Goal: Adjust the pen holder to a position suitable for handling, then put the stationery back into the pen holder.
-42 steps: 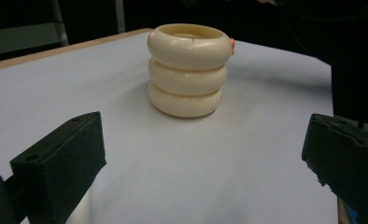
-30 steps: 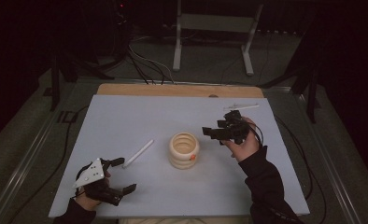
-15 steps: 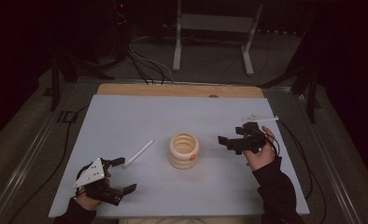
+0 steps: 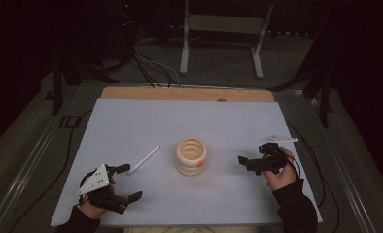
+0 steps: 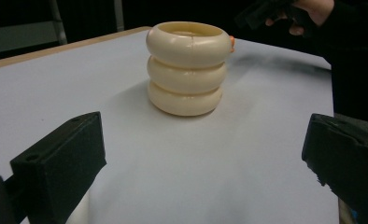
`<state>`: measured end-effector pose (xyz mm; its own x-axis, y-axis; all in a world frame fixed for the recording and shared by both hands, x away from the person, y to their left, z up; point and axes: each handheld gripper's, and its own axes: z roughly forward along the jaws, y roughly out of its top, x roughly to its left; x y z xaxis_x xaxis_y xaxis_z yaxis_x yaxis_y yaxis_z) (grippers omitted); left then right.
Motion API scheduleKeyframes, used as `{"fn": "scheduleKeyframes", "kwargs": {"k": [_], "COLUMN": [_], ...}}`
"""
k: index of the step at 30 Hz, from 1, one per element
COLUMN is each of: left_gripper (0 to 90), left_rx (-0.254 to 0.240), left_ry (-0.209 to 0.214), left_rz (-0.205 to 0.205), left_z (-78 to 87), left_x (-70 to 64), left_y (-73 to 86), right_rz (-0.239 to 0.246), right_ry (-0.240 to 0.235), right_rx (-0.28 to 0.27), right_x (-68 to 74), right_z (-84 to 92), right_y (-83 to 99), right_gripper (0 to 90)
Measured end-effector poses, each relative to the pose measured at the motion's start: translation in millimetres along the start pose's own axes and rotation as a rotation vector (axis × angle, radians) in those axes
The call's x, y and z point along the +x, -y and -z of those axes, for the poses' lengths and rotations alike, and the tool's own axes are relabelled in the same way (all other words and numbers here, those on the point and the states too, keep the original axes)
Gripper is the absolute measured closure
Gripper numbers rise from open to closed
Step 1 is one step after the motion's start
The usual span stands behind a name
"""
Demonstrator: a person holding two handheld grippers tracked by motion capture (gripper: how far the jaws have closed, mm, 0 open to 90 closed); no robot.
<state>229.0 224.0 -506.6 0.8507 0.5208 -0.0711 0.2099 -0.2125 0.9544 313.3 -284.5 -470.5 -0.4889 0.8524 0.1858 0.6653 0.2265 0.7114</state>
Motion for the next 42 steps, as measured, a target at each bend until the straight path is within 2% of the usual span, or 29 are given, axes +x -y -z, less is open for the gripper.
{"fn": "scheduleKeyframes", "kwargs": {"k": [7,19,31,36,42], "left_gripper": [0.1,0.1,0.1,0.1,0.1], "left_rx": [0.000,-0.001,0.005,0.018,0.023], "left_ry": [-0.001,-0.006,0.002,0.012,0.020], "left_rz": [-0.001,0.008,0.006,0.000,-0.009], "left_z": [0.3,-0.2,-3.4,-5.5,-3.8], "left_x": [-0.1,2.4,5.8,5.6,4.3], "left_y": [-0.2,0.5,-0.5,-2.5,-12.5], "right_rz": [0.036,0.018,0.047,0.037,0.037], "right_ry": [0.059,0.068,0.065,0.063,0.063], "right_rx": [-0.043,-0.097,-0.114,-0.121,-0.135], "right_x": [-0.1,-3.3,-0.2,-2.5,-1.7], "right_z": [2.9,5.4,3.7,6.5,8.8], "right_y": [21.8,50.0,51.5,54.3,53.6], "right_gripper": [0.5,0.5,0.5,0.4,0.4]}}
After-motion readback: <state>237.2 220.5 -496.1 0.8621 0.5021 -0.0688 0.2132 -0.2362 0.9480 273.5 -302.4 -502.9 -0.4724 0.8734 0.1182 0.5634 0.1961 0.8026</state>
